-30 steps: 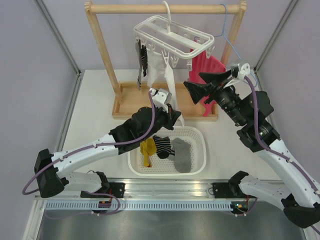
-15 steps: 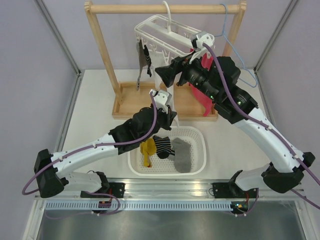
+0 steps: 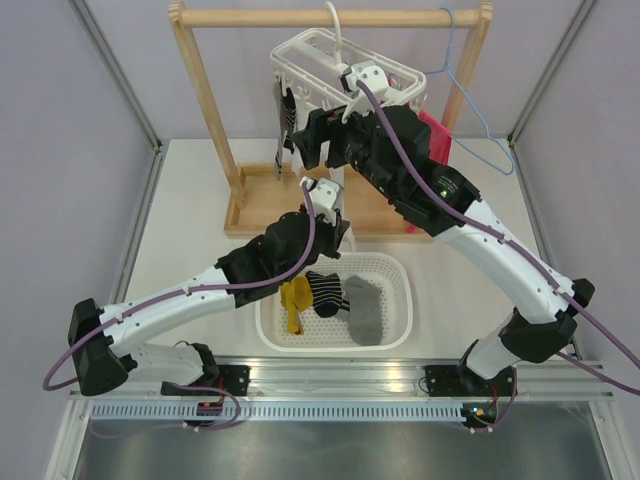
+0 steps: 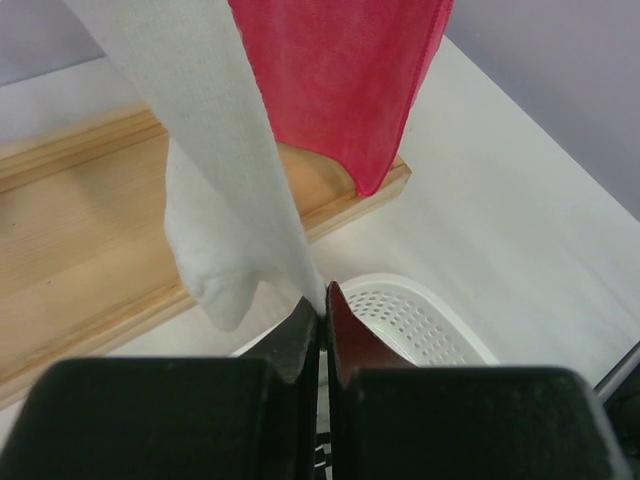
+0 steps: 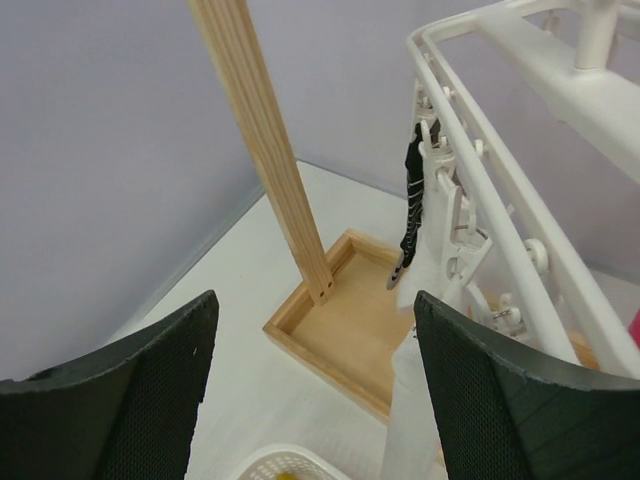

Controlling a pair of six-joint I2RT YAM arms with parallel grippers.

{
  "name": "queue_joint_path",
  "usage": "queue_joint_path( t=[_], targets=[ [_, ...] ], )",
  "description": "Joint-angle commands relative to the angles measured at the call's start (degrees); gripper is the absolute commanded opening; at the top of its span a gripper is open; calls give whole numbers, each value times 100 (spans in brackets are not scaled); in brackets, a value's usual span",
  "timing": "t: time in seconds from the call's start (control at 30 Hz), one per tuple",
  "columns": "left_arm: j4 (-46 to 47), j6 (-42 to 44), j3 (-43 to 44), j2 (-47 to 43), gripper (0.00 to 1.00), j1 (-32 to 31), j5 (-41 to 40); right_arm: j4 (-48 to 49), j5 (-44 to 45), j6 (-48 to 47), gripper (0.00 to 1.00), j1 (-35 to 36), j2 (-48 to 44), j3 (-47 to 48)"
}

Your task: Remove the socks clipped to the hanger

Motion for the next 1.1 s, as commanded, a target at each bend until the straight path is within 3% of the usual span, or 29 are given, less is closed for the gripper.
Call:
queue_joint_path(
  t=[0.0,0.23,1.07],
  targets=[
    [-62,270,166,-109,2,-42,-140,-344,788,-89,83,52,238,607],
    [-71,306,157,-153,2,-42,-105,-714,1693,-107,84,96,801,1083],
    [-71,367,148,-205,2,-42,-61,-767,2810,-406,86,78,1250,1584]
  ],
)
